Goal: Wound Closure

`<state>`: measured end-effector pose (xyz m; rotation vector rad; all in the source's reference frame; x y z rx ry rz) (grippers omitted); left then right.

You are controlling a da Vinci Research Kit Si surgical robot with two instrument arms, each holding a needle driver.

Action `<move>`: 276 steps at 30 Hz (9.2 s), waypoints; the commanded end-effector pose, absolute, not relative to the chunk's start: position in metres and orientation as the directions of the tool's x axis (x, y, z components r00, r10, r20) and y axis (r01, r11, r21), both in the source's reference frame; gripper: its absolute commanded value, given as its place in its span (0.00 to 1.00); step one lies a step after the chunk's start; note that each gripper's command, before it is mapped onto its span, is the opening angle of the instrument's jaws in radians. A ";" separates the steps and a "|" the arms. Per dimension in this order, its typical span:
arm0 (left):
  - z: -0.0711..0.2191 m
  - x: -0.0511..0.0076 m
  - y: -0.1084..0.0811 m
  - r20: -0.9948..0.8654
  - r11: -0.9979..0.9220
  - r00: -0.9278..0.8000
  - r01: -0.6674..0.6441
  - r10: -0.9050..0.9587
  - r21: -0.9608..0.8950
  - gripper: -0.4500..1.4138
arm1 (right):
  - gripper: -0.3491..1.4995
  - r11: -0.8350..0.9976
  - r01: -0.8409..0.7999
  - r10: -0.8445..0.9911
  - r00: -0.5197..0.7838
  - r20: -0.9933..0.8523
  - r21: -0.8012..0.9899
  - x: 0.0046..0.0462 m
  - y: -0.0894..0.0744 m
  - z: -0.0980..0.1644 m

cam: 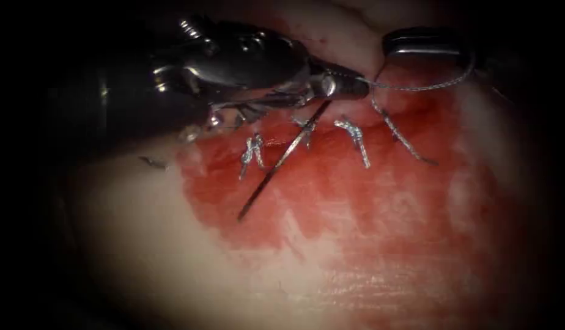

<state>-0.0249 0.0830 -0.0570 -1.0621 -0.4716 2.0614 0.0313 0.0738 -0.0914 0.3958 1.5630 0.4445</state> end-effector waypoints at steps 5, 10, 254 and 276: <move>-0.054 -0.0258 0.083 -0.505 -0.635 -0.385 -0.447 0.772 -0.630 0.05 | 0.00 0.862 0.125 0.501 -0.069 -0.862 0.491 0.0319 0.075 -0.090; -0.054 -0.0250 0.083 -0.501 -0.631 -0.383 -0.442 0.776 -0.638 0.05 | 0.12 0.896 0.267 0.376 -0.029 -0.926 0.355 0.0321 0.075 -0.090; -0.057 -0.0293 0.077 -0.401 -0.848 -0.750 -0.499 0.525 -0.177 0.05 | 0.51 0.664 -0.586 0.625 0.092 -0.775 0.465 0.0324 0.067 -0.092; -0.057 -0.0307 0.077 -0.415 -0.852 -0.746 -0.489 0.520 -0.189 0.05 | 0.57 0.483 -0.748 0.736 0.064 -0.674 0.455 0.0329 0.068 -0.088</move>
